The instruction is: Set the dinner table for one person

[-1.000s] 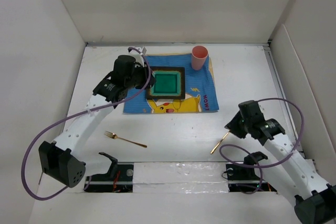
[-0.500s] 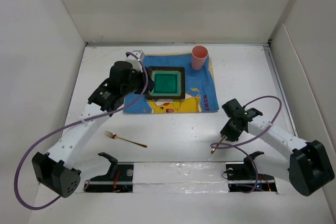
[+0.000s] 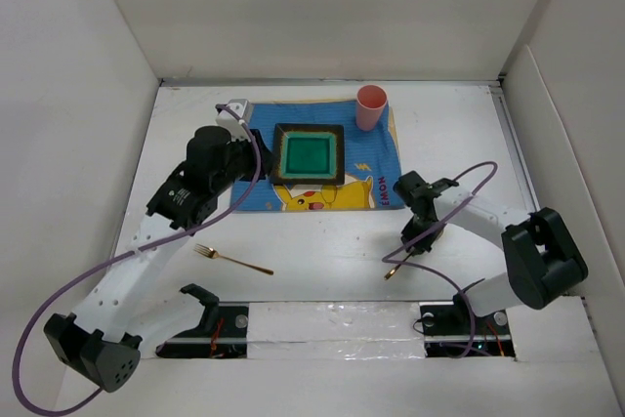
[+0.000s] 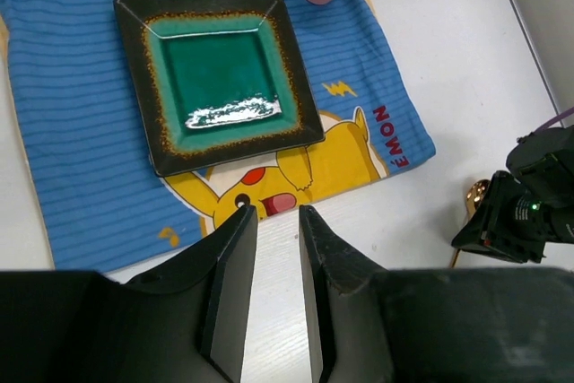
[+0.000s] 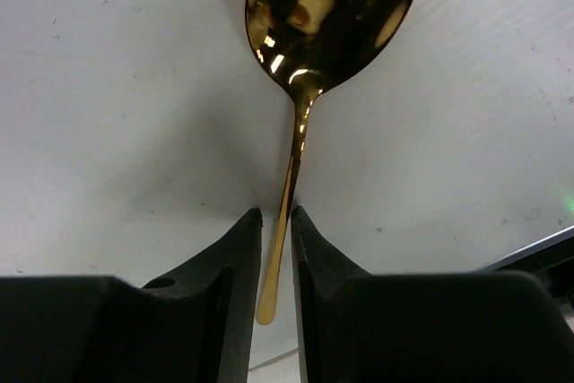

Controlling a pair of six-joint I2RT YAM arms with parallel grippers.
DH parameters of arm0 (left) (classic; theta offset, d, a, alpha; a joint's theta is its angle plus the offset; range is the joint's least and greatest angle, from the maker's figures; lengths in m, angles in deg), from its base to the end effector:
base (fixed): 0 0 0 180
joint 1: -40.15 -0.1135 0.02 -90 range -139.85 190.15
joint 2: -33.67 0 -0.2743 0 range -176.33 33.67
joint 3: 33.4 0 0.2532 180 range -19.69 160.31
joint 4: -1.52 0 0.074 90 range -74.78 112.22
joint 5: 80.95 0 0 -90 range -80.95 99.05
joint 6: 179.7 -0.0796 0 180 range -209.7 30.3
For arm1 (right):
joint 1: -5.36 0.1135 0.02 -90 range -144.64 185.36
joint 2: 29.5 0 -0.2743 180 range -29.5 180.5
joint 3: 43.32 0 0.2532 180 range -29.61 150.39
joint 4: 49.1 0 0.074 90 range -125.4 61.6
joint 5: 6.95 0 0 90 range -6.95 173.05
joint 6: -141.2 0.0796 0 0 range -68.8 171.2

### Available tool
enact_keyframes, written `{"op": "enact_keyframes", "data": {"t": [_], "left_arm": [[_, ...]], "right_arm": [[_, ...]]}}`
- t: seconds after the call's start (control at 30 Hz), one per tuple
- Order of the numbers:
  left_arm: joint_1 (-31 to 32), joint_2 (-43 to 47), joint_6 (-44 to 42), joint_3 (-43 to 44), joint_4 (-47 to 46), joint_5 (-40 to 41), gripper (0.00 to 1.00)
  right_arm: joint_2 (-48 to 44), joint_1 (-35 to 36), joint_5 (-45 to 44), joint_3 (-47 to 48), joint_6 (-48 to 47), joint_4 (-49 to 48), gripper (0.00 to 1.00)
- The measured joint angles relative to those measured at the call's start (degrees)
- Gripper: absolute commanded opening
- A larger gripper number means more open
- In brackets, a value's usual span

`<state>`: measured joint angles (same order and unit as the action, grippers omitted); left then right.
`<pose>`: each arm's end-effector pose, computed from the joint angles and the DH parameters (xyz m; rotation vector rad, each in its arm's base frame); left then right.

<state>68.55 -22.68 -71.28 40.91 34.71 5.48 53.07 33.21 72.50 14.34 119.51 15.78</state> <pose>0.2236 -0.1266 0.3796 0.2084 1.8712 -0.6253 0.1967 0.0874 0.1266 1.0367 2.8117 -0.1808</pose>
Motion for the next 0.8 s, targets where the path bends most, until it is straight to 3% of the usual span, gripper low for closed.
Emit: {"op": "enact_keyframes", "data": {"t": [0.13, 0.33, 0.8], "left_arm": [[0.00, 0.94, -1.07, -2.03, -0.57, -0.57, 0.24], [0.24, -0.55, -2.08, -3.39, -1.01, -2.32, 0.24], [0.83, -1.55, -3.39, -3.48, -1.22, -0.96, 0.23]], "right_arm": [[0.44, 0.52, -0.61, 0.57, 0.81, 0.42, 0.20], [-2.99, 0.26, -1.01, -0.66, 1.05, 0.46, 0.29], [1.81, -1.66, -1.05, 1.55, -0.07, 1.40, 0.22]]}}
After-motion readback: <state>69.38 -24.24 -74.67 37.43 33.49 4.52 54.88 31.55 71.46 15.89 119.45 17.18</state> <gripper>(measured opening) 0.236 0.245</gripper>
